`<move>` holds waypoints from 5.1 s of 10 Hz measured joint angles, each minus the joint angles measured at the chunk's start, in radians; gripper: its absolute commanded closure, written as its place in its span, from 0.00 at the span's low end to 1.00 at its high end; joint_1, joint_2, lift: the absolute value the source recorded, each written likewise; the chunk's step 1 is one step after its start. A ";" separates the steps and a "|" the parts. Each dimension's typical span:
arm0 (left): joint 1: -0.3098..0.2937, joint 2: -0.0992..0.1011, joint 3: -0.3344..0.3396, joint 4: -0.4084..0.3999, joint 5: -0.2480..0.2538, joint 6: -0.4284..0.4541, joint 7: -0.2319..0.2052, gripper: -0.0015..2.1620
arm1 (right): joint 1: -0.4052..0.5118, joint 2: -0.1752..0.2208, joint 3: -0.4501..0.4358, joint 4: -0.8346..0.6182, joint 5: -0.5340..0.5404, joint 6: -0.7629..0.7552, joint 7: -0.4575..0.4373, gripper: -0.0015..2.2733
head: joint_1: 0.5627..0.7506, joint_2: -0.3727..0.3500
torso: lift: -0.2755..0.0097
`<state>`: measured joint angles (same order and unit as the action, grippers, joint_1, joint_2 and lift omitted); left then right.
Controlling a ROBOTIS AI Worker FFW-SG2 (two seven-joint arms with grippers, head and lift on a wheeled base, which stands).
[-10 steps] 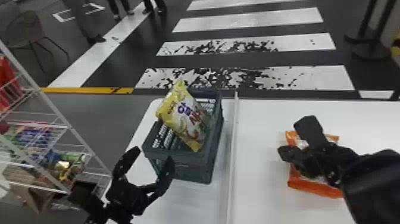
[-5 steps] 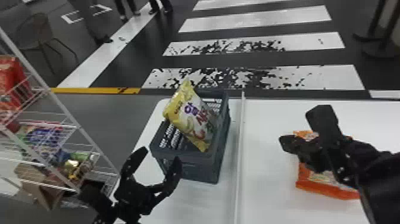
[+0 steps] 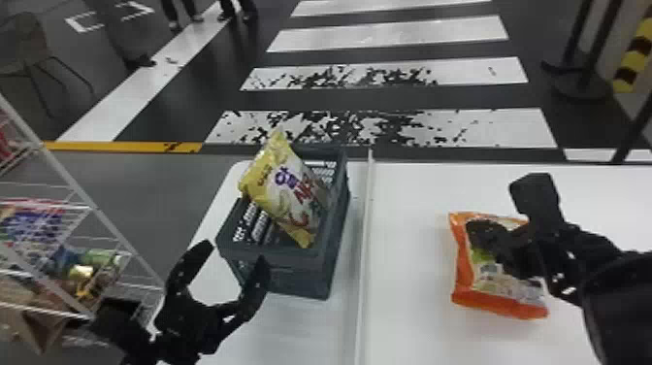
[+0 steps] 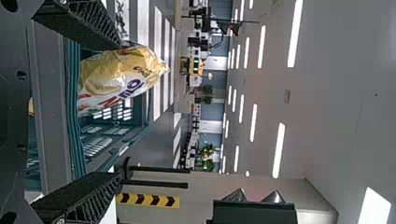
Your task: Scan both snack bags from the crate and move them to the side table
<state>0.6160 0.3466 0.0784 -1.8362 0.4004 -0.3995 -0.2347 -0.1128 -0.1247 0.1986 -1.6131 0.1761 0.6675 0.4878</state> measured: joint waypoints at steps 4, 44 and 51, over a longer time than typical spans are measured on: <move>-0.001 -0.001 -0.002 0.000 0.000 0.000 0.000 0.01 | 0.039 -0.007 -0.006 0.007 0.000 -0.021 0.003 0.94 | 0.70 0.79 | 0.62; -0.010 -0.002 -0.022 0.014 -0.001 0.000 -0.002 0.01 | 0.399 -0.092 -0.358 -0.550 -0.119 0.001 -0.075 0.03 | 0.70 0.51 | 0.62; -0.010 0.002 -0.022 0.017 -0.003 0.000 -0.001 0.01 | 0.278 -0.134 -0.617 -0.198 -0.205 -0.005 -0.121 0.03 | 0.70 0.20 | 0.62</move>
<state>0.6059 0.3485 0.0567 -1.8196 0.3973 -0.3994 -0.2361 0.1647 -0.2585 -0.4186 -1.8115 -0.0288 0.6627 0.3663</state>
